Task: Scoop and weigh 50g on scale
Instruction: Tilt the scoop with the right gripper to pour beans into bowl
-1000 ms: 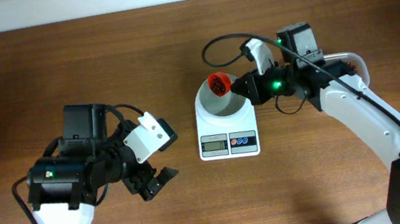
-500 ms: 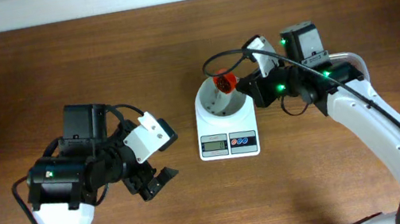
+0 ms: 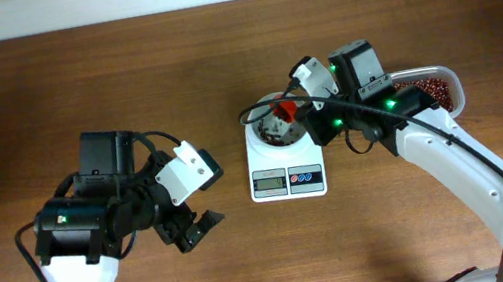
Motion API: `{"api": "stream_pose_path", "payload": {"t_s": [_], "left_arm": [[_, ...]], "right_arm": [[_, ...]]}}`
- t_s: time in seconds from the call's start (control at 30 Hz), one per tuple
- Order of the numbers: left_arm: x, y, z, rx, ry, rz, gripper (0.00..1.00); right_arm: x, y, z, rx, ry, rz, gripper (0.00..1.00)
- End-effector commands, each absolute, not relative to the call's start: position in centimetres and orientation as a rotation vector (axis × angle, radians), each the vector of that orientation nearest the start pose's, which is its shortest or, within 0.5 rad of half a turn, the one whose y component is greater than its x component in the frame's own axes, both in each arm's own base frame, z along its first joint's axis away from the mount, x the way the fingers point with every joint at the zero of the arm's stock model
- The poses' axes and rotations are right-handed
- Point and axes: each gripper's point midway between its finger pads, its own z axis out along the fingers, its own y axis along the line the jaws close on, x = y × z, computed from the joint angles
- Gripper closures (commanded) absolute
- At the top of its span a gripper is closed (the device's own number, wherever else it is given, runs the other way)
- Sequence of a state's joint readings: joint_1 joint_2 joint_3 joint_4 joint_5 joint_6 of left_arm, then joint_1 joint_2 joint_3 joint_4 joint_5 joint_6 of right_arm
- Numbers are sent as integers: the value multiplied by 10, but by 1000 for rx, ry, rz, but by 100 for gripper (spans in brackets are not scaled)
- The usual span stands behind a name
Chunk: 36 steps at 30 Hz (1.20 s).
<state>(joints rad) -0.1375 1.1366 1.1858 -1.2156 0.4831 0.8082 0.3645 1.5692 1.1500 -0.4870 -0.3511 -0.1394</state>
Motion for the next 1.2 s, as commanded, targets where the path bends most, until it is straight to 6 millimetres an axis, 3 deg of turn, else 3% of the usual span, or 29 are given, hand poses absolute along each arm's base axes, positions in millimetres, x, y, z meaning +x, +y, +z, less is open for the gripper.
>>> {"api": "stream_pose_path", "payload": {"t_s": [0.0, 0.43, 0.57, 0.7, 0.83, 1.17], "left_arm": [[228, -114, 227, 1297, 2189, -422, 1], [228, -114, 227, 1297, 2189, -422, 1], [228, -114, 227, 1297, 2189, -422, 1], [228, -114, 227, 1297, 2189, -422, 1], [228, -114, 227, 1297, 2189, -422, 1], [228, -114, 227, 1297, 2189, -422, 1]], "right_arm": [[368, 202, 158, -774, 2319, 500, 96], [369, 200, 158, -785, 2314, 479, 96], [360, 206, 155, -812, 2333, 493, 96], [366, 197, 151, -797, 2345, 368, 96], [360, 205, 153, -818, 2340, 433, 96], [365, 203, 156, -806, 2325, 406, 96]]}}
